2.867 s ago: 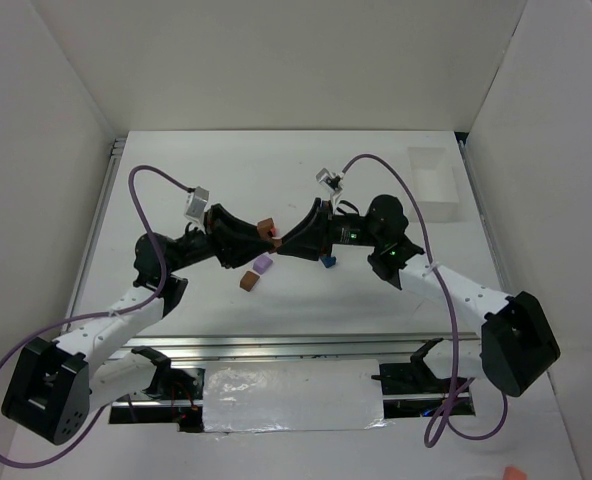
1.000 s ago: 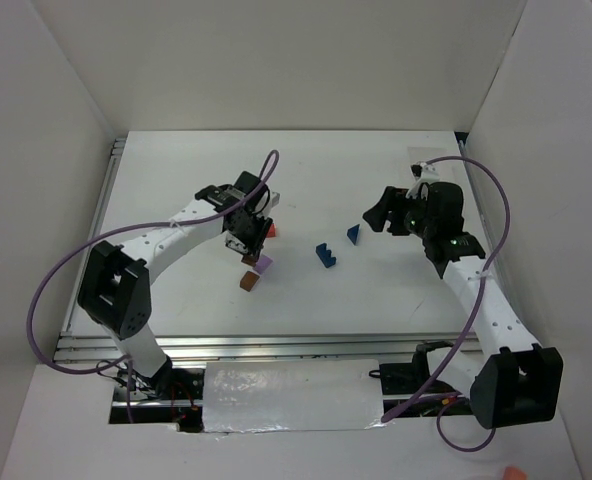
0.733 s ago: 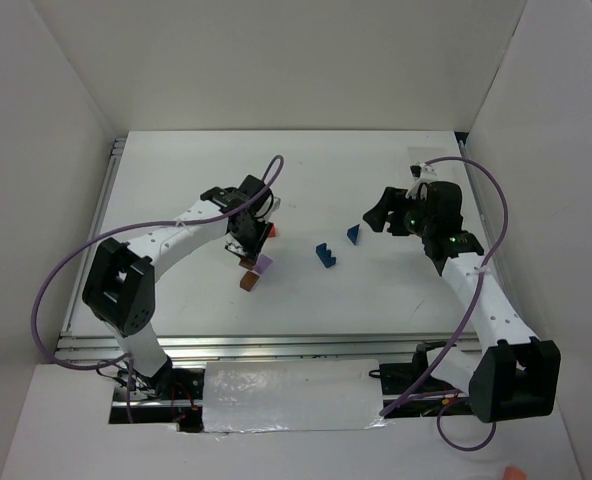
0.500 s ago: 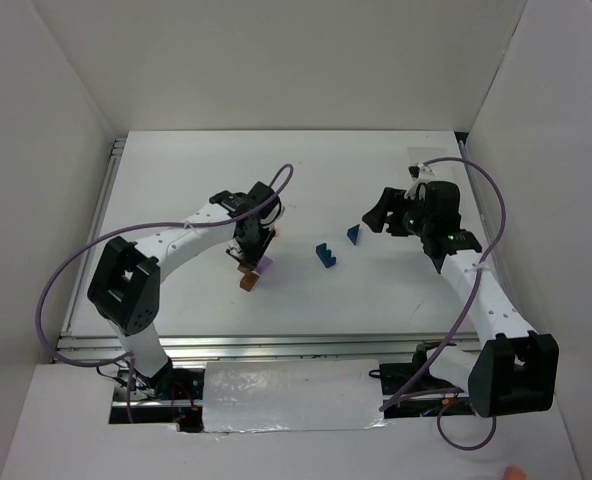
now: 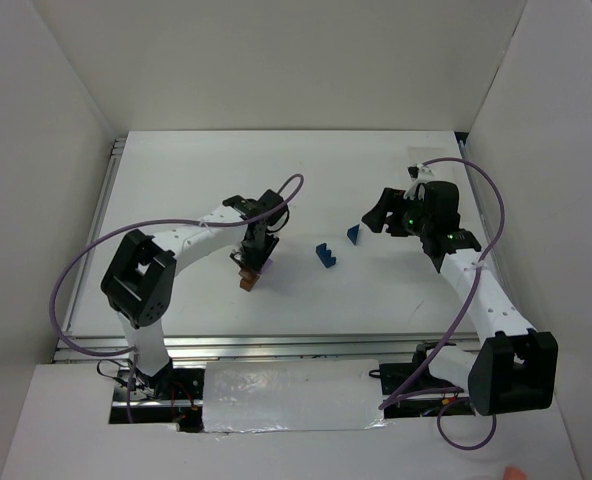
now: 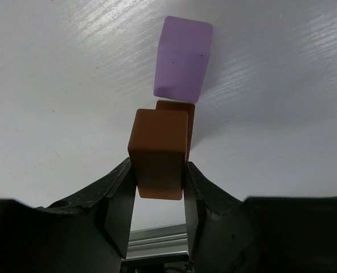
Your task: Build the wood block tower
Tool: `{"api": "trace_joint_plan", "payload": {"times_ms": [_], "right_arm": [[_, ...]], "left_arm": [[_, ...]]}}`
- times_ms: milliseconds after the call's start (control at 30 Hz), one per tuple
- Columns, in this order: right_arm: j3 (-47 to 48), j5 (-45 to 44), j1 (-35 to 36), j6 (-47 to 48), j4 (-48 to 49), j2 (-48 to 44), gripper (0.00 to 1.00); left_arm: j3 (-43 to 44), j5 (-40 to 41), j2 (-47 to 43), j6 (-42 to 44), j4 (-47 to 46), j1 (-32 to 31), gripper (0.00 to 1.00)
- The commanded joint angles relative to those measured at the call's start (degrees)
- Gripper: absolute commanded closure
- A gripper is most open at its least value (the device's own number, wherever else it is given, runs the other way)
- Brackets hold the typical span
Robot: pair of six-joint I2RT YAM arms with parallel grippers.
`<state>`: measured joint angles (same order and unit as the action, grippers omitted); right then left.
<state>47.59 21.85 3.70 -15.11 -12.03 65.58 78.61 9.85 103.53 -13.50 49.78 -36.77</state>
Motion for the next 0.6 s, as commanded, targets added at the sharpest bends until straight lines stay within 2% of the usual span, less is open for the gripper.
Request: {"api": "trace_joint_plan", "payload": {"times_ms": [0, 567], "right_arm": [[0.5, 0.1, -0.5, 0.1, 0.5, -0.7, 0.25], [0.6, 1.0, -0.7, 0.1, 0.3, -0.2, 0.25]], "left_arm": [[2.0, 1.1, 1.5, 0.0, 0.4, 0.0, 0.89], [4.0, -1.3, 3.1, 1.7, 1.2, -0.1, 0.89]]}}
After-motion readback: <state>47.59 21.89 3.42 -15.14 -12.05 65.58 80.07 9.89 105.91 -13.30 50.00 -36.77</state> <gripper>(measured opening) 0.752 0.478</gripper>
